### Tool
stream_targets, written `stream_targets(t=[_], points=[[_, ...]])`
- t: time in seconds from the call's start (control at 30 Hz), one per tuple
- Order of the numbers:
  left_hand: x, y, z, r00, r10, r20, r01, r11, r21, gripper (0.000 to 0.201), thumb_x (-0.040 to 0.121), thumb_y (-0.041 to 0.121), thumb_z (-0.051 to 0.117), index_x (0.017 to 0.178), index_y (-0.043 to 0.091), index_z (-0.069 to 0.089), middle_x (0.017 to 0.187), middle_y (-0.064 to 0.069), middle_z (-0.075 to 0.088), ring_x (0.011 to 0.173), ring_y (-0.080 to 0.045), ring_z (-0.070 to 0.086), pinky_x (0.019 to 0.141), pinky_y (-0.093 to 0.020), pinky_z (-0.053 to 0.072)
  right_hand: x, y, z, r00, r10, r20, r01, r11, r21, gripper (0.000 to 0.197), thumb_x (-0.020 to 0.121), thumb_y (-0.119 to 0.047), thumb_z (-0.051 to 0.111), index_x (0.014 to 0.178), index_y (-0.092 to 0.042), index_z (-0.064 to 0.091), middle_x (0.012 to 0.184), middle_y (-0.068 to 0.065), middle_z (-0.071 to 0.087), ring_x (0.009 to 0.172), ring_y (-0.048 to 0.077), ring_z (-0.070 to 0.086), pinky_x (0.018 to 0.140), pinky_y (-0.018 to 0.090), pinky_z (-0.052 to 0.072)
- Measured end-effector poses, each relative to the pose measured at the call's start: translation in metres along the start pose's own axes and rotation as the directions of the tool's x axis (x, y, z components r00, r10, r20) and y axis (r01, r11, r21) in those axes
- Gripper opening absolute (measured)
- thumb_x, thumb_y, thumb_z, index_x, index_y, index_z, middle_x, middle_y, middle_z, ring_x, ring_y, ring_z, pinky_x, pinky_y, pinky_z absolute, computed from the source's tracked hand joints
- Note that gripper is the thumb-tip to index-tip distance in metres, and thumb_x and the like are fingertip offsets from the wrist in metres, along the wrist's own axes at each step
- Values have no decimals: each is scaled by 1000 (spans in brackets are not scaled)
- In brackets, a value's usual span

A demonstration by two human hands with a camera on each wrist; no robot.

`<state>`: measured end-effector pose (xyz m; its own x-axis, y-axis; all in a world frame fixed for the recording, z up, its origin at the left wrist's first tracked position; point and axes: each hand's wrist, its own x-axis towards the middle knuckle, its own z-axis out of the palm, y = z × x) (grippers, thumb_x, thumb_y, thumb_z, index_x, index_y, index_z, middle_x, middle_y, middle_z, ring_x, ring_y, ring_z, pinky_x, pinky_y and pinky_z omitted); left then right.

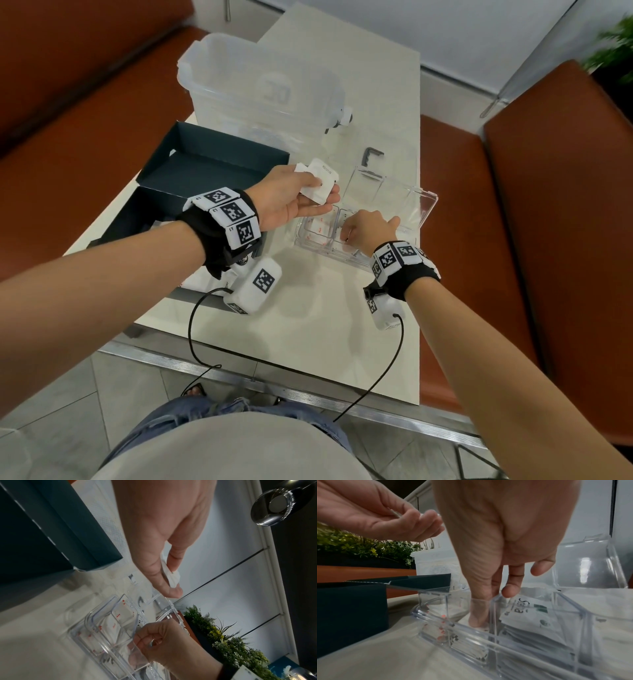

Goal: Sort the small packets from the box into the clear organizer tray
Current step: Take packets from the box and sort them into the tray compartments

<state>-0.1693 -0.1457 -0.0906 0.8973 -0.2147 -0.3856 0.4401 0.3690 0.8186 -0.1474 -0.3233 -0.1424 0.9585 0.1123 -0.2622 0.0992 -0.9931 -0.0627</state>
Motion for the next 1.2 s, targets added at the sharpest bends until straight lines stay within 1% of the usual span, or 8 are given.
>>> stream_targets(t=[0.23, 0.4, 0.53, 0.6, 0.7, 0.93, 1.07, 1.2], points=[[-1, 3, -1, 997, -65, 40, 69, 993, -96, 40, 102, 20, 38, 132, -5, 47, 119, -24, 65, 103, -29, 69, 84, -37, 58, -8, 2, -24, 1000, -16, 2, 16, 999, 43, 14, 82, -12, 68, 78, -25, 67, 78, -11, 58, 96, 18, 54, 94, 41, 26], [0, 2, -2, 996, -73, 45, 77, 993, -91, 36, 100, 7, 33, 131, -6, 45, 119, -28, 64, 105, -33, 68, 83, -39, 58, -19, 7, -53, 973, -24, -230, 111, 920, 375, 10, 90, -20, 64, 98, -20, 69, 84, -5, 63, 91, 21, 62, 94, 45, 45], [2, 1, 3, 995, -49, 84, 37, 991, 131, 31, 100, -2, 37, 128, 3, 50, 114, -23, 67, 97, -30, 71, 77, -36, 61, -25, -2, -74, 915, -13, -404, 245, 812, 529, 28, 90, -33, 65, 115, -23, 64, 84, -9, 62, 73, -3, 56, 67, 14, 42], [4, 1, 8, 994, -21, 109, -2, 979, 205, 27, 101, 1, 42, 124, 6, 54, 110, -19, 68, 89, -26, 73, 68, -31, 60, -26, -3, -79, 953, -20, -301, 201, 787, 584, 40, 85, -36, 70, 121, -23, 60, 82, -8, 65, 73, 0, 60, 65, 14, 43], [9, 1, 13, 991, 65, 117, -91, 968, 234, 19, 97, 3, 53, 115, 8, 59, 99, -11, 70, 78, -18, 73, 64, -23, 57, -31, 5, -79, 993, -20, -116, 101, 654, 750, 40, 79, -18, 79, 114, -8, 62, 71, -1, 69, 66, 9, 67, 61, 22, 52], [15, -2, 23, 978, 130, 160, -170, 949, 266, 37, 82, -2, 72, 117, 1, 62, 104, -13, 72, 85, -18, 73, 68, -19, 56, -46, 25, -76, 993, 96, -71, 35, 339, 940, 39, 72, -6, 82, 104, 2, 62, 74, 13, 70, 56, 15, 65, 63, 29, 58], [19, 4, 34, 976, 87, 199, -157, 916, 369, 28, 80, -6, 72, 105, 3, 64, 99, -14, 71, 78, -18, 74, 67, -21, 58, -54, 39, -80, 999, 33, -19, 4, 404, 915, 35, 72, -1, 80, 102, -2, 61, 73, 16, 68, 53, 16, 62, 59, 27, 58], [23, 8, 49, 953, 10, 302, -185, 809, 557, 27, 78, -8, 72, 101, 2, 63, 93, -14, 71, 72, -17, 73, 64, -21, 59, -56, 56, -87, 999, -41, 20, 15, 712, 702, 43, 76, -22, 81, 114, -14, 63, 88, 11, 73, 66, 9, 64, 67, 26, 55]])
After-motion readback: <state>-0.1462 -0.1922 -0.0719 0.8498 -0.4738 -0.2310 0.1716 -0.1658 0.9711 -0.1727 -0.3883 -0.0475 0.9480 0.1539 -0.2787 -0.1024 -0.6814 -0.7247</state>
